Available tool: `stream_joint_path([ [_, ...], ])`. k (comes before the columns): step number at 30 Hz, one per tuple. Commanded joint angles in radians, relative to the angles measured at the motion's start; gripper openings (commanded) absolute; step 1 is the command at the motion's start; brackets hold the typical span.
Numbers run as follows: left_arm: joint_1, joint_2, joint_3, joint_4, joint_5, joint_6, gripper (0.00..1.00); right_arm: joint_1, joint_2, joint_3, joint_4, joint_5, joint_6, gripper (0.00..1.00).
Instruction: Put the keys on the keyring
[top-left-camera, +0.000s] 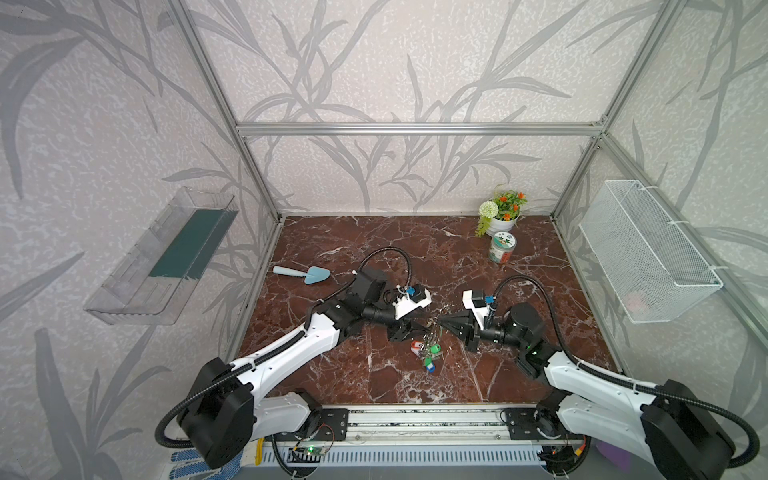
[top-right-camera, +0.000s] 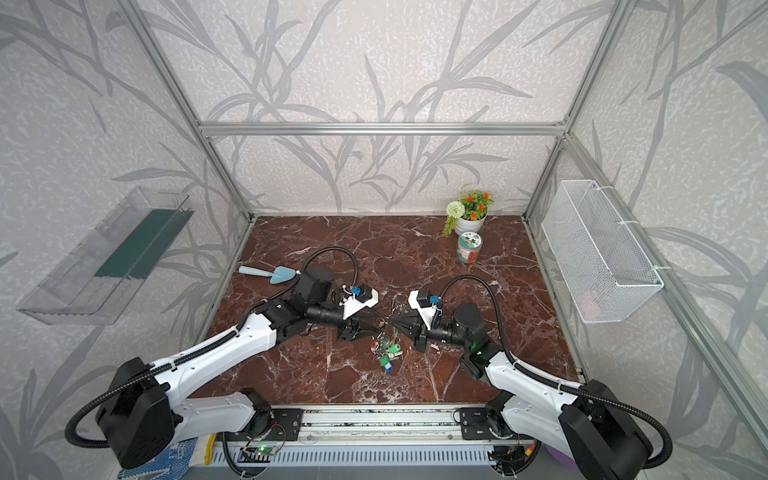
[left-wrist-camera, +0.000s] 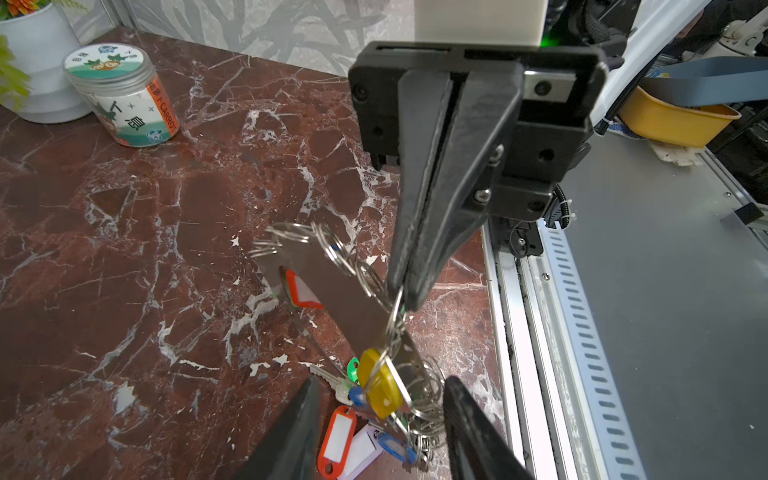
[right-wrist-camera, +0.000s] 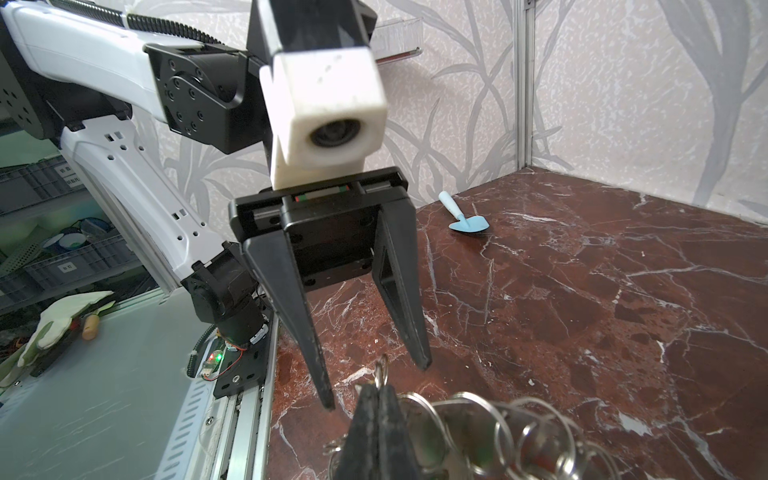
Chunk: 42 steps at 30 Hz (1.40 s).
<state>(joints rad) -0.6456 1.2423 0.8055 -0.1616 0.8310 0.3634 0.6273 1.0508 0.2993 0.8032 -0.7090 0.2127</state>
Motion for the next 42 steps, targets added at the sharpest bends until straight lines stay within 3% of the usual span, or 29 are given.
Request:
stream_joint_path([
  [1,0.003,0.003,0.023,0.012,0.009,0.039,0.37,0.005,-0.005,0.011,0.087,-0.023,0.008,0.00],
  [3,0.003,0.008,0.028,0.011,0.011,0.034,0.27,0.006,-0.001,0.012,0.088,-0.024,0.008,0.00],
  [11,0.003,0.006,0.029,0.017,0.037,0.022,0.17,0.005,0.000,0.014,0.084,-0.026,0.008,0.00],
  [17,0.004,0.025,0.042,0.002,0.040,0.008,0.00,0.005,0.000,0.015,0.086,-0.029,0.012,0.00],
  [42,-0.036,0.164,0.158,-0.081,0.048,-0.045,0.00,0.006,0.005,0.012,0.099,-0.033,0.016,0.00],
])
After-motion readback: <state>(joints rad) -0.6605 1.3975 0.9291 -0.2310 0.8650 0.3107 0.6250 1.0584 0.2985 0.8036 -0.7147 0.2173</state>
